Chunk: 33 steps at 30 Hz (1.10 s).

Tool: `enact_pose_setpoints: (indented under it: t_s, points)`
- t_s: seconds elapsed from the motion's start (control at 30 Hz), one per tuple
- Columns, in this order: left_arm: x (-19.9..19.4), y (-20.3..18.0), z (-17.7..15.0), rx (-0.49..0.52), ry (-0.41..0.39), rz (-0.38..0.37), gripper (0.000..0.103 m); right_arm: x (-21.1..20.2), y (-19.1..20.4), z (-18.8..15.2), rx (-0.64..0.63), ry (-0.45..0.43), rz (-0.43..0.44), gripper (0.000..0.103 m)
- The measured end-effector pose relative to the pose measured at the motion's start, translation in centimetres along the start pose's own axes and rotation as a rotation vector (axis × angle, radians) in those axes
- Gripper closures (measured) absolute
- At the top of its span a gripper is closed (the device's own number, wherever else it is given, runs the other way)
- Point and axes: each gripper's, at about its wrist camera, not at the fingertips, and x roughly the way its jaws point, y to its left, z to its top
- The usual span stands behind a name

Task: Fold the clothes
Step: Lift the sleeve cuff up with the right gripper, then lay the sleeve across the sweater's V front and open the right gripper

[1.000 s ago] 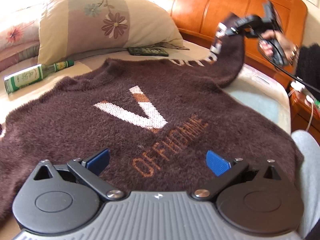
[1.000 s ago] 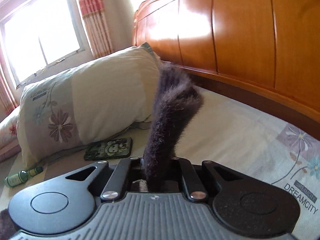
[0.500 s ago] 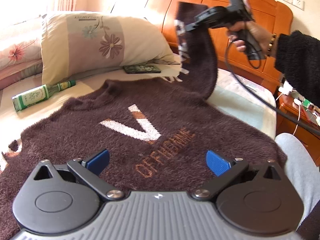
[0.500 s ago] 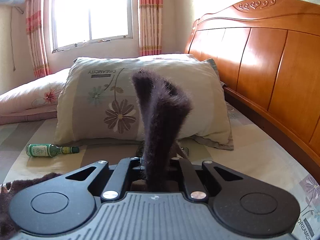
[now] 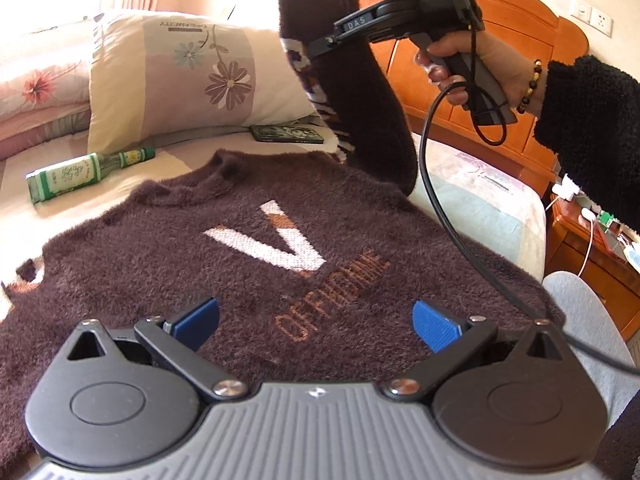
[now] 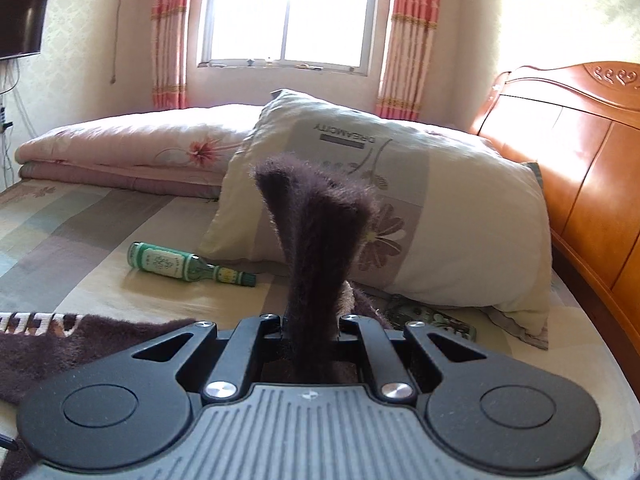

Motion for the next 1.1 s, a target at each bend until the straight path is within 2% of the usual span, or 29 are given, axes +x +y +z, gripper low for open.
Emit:
enact_pose_setpoints:
  t_s: [0.13,0.47,0.77,1.1]
  points:
    - [-0.2,0.4,-0.3,-0.014,0.003,0.009,0.001,0.7,2.9,0.2,-0.093,0.008,0.027,0.093]
    - [-0.3,1.7,-1.0,-0.050,0.019,0.034,0.001,4.5,8.1,-3.2,-0.221,0.099,0.077,0.092]
    - [0.2,2.3,-1.3,-0.066,0.041,0.039,0.001,7.1,12.6,-6.0,-0.341,0.130,0.077,0.092]
    - [0.7,2.5,-1.6,-0.079,0.054,0.042,0.001,10.2,14.5,-7.9,-0.288,0.153,0.054,0.092]
